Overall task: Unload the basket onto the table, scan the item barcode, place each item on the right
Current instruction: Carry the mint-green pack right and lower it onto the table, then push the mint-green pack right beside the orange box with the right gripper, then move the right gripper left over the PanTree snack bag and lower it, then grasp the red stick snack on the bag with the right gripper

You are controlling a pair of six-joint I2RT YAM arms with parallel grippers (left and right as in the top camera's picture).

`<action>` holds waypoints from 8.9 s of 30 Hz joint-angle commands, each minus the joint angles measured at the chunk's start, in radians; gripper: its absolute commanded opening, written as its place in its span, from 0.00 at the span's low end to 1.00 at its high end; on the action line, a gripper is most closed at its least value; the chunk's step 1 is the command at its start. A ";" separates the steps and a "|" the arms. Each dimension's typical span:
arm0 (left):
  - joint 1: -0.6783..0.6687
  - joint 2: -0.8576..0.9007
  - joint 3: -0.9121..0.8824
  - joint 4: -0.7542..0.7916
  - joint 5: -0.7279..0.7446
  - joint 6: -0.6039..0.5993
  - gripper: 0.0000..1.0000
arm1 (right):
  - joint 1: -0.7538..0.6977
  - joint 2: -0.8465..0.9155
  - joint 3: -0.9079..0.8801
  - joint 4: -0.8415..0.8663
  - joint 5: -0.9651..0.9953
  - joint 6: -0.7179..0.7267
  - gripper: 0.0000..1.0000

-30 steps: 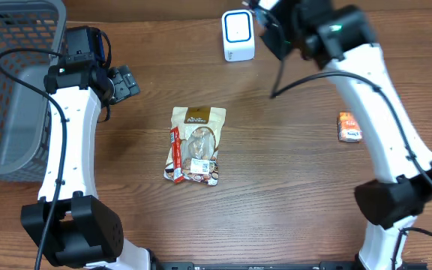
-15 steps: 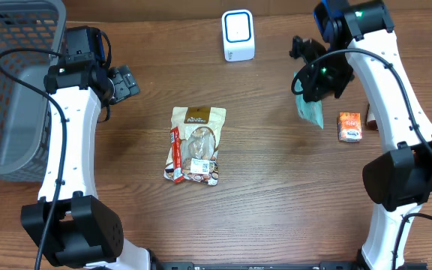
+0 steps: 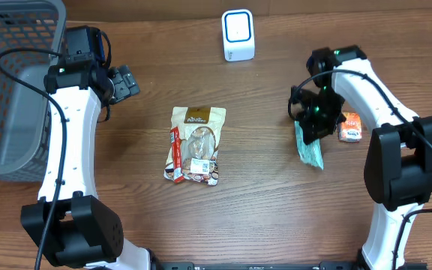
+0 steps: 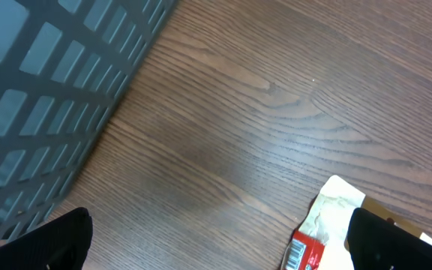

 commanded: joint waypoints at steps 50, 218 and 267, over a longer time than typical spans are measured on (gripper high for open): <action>0.002 -0.002 0.012 0.003 -0.013 0.016 1.00 | 0.138 -0.010 -0.146 0.241 0.286 0.479 0.14; 0.002 -0.002 0.012 0.003 -0.014 0.016 1.00 | 0.727 -0.003 0.120 0.765 0.080 0.843 0.19; 0.002 -0.002 0.012 0.003 -0.013 0.016 0.99 | 0.776 0.194 0.115 0.780 0.127 0.906 0.36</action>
